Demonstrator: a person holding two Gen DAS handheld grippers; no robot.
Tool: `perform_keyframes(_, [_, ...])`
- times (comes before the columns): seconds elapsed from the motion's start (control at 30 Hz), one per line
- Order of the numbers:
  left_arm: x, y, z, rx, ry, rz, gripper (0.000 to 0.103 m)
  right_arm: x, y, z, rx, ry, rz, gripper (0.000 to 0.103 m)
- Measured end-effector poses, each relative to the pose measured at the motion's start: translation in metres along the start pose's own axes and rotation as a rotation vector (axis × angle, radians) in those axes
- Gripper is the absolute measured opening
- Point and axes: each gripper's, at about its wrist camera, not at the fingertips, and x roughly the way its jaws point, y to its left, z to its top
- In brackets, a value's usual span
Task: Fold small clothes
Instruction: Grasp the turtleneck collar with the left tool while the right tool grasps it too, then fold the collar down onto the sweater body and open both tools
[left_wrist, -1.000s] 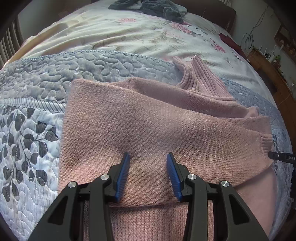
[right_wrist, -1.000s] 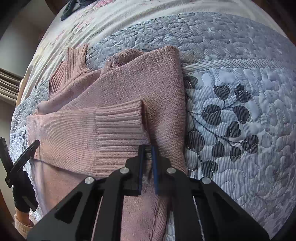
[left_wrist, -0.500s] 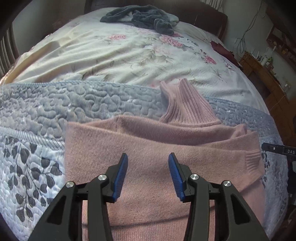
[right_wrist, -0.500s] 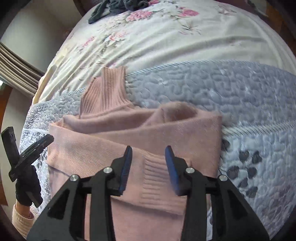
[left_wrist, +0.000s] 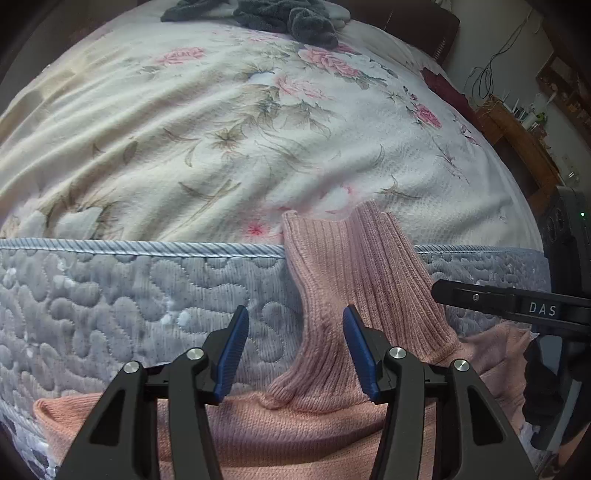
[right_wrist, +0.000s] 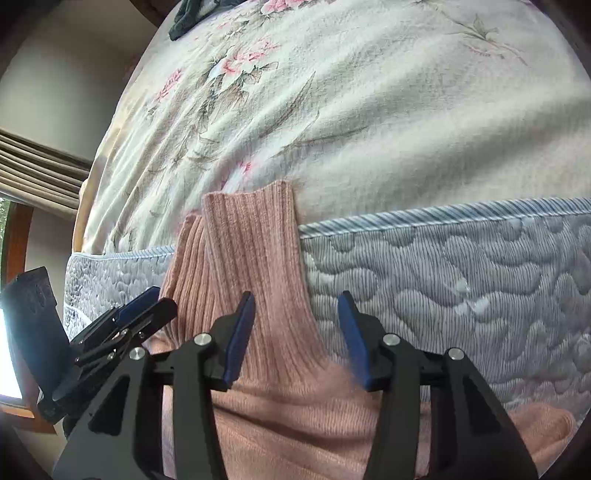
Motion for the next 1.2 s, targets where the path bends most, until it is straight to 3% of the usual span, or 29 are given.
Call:
perform_keyframes(0.13, [0.02, -0.009, 0.005, 0.006, 0.016, -0.024, 0.051, 0.014, 0.006, 0.006, -0.024, 0.002, 0.018, 0.046])
perform_keyframes(0.17, [0.024, -0.011, 0.004, 0.006, 0.02, -0.022, 0.044, 0.017, 0.008, 0.007, -0.03, 0.001, 0.017, 0.042])
perform_keyframes(0.23, [0.03, -0.014, 0.004, 0.011, 0.024, -0.017, 0.025, 0.02, 0.01, 0.008, -0.036, 0.006, 0.009, 0.011])
perform_keyframes(0.27, [0.03, -0.014, 0.004, 0.012, 0.02, -0.013, 0.022, 0.02, 0.01, 0.008, -0.034, 0.007, 0.01, 0.009])
perform_keyframes(0.37, [0.019, -0.012, 0.005, -0.007, -0.032, -0.059, 0.013, 0.007, 0.013, 0.009, -0.056, -0.039, 0.011, 0.008])
perform_keyframes(0.5, [-0.008, -0.013, 0.0, 0.013, -0.122, -0.14, 0.013, -0.021, 0.016, -0.001, -0.106, -0.115, 0.055, 0.008])
perform_keyframes(0.77, [-0.065, -0.018, -0.038, 0.087, -0.238, -0.236, 0.013, -0.069, 0.036, -0.057, -0.268, -0.214, 0.088, 0.008])
perform_keyframes(1.03, [-0.102, -0.027, -0.1, 0.174, -0.254, -0.278, 0.013, -0.095, 0.047, -0.127, -0.386, -0.225, 0.062, 0.009])
perform_keyframes(1.2, [-0.101, -0.017, -0.14, 0.181, -0.193, -0.262, 0.016, -0.092, 0.037, -0.169, -0.429, -0.169, 0.014, 0.013])
